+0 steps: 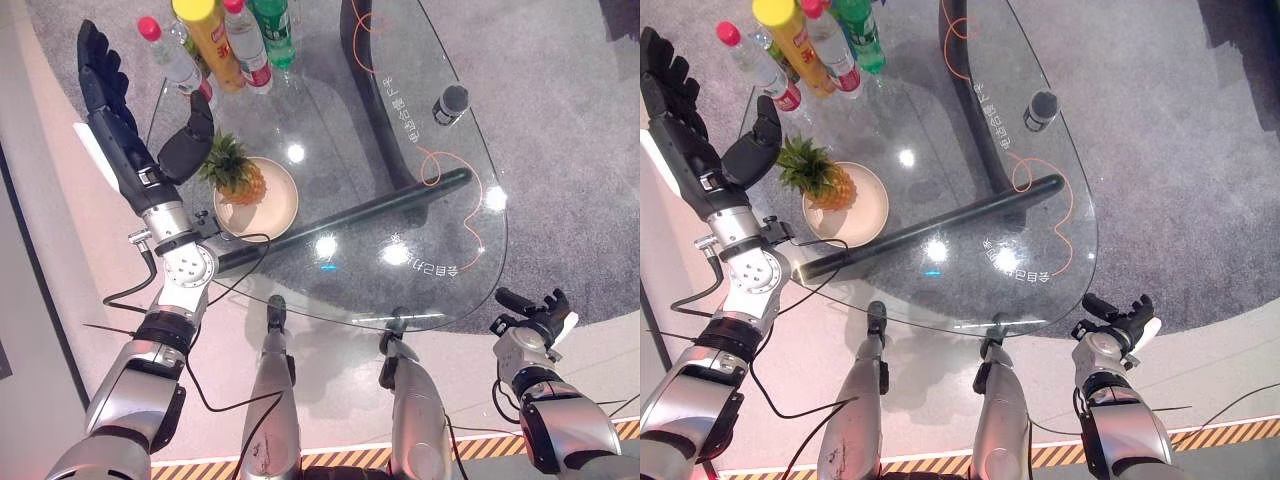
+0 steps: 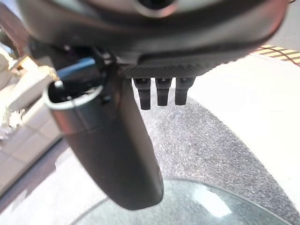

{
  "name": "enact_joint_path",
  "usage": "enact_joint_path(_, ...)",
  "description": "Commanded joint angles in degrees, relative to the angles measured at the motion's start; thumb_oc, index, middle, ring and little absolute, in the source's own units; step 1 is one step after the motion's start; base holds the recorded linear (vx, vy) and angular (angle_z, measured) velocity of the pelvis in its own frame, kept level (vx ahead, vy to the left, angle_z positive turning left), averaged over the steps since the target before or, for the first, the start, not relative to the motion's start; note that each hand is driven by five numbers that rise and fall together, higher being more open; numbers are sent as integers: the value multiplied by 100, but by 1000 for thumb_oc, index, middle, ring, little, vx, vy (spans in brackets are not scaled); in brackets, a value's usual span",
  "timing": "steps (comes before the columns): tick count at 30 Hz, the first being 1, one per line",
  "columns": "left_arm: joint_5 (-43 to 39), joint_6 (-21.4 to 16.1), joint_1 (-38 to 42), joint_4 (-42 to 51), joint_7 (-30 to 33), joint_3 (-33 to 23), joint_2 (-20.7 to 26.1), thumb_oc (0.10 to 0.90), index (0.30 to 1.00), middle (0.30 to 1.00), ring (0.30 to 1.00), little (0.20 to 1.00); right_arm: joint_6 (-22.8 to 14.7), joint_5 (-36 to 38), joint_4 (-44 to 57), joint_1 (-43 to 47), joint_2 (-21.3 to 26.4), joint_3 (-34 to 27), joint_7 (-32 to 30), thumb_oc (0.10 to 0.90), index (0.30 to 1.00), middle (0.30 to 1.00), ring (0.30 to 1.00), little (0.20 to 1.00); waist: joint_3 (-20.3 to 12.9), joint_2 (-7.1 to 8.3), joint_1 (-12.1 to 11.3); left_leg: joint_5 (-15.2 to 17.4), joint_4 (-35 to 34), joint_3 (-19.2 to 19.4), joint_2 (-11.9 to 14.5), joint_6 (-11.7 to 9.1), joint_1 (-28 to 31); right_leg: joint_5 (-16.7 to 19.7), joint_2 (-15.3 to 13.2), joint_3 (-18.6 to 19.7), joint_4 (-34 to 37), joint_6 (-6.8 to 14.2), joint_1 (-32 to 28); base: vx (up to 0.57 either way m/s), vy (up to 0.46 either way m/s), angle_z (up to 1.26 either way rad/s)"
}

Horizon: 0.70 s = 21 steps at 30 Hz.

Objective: Pick up the fruit to the plate

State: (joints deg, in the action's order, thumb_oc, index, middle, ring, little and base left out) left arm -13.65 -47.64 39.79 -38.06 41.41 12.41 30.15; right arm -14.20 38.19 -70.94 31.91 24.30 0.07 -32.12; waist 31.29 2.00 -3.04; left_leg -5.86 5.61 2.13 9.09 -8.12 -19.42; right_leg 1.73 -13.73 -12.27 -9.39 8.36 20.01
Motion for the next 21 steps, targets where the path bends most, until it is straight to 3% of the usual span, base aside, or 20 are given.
enact_joint_path(1,-79,-165,215,375,-128,-437,279,800,900,900,900,900,-371,-170,105,-452,303,-242,-84,800,900,900,900,900,-269,-19,1,393,147,14,-88,296,74,39,-133,130,-58,97,-323,81,-8,-4)
enact_joint_path(4,-442,203,-222,338,-368,-625,263,800,900,900,900,900,-502,-212,155,-855,263,-388,63,800,900,900,900,900,-529,-66,-11,328,-92,38,-102,279,340,76,-155,98,139,114,-593,114,11,-1)
enact_joint_path(5,-861,474,-564,274,-700,-791,221,800,900,900,900,900,-583,-283,200,-1128,238,-502,235,800,900,900,900,900,-695,-99,-9,289,-232,59,-93,260,516,85,-176,70,259,128,-781,124,38,-2)
enact_joint_path(7,-1020,677,-1013,97,-997,-956,142,800,900,900,900,900,-632,-467,267,-1443,137,-613,371,800,900,900,900,900,-911,-135,7,235,-387,79,-76,240,739,107,-188,37,393,140,-1010,173,53,-1)
enact_joint_path(12,-903,1079,-1810,-238,-1241,-1131,-39,800,900,900,900,900,-511,-849,407,-1984,2,-766,611,800,900,900,900,900,-1325,-161,84,108,-726,118,-4,197,1196,164,-160,53,674,149,-1453,182,42,5)
enact_joint_path(16,-591,1525,-2554,-786,-1650,-1316,-219,800,900,900,900,900,-301,-1254,367,-2493,-158,-816,1019,800,900,900,900,900,-1712,-147,98,42,-956,185,62,168,1584,202,-137,4,872,157,-1837,202,22,0)
enact_joint_path(18,-387,1848,-2949,-1488,-2248,-1330,-432,800,900,900,900,900,-128,-1562,294,-2734,-323,-761,1102,800,900,900,900,900,-1963,-129,118,50,-1009,221,108,151,1789,198,-111,-24,938,156,-2048,274,18,4)
enact_joint_path(21,-194,2257,-3142,-2396,-2619,-1145,-624,800,900,900,900,900,264,-1752,39,-2810,-365,-647,1374,800,900,900,900,900,-2194,-133,147,64,-1061,285,164,132,2010,171,-80,-50,997,142,-2278,230,31,2)
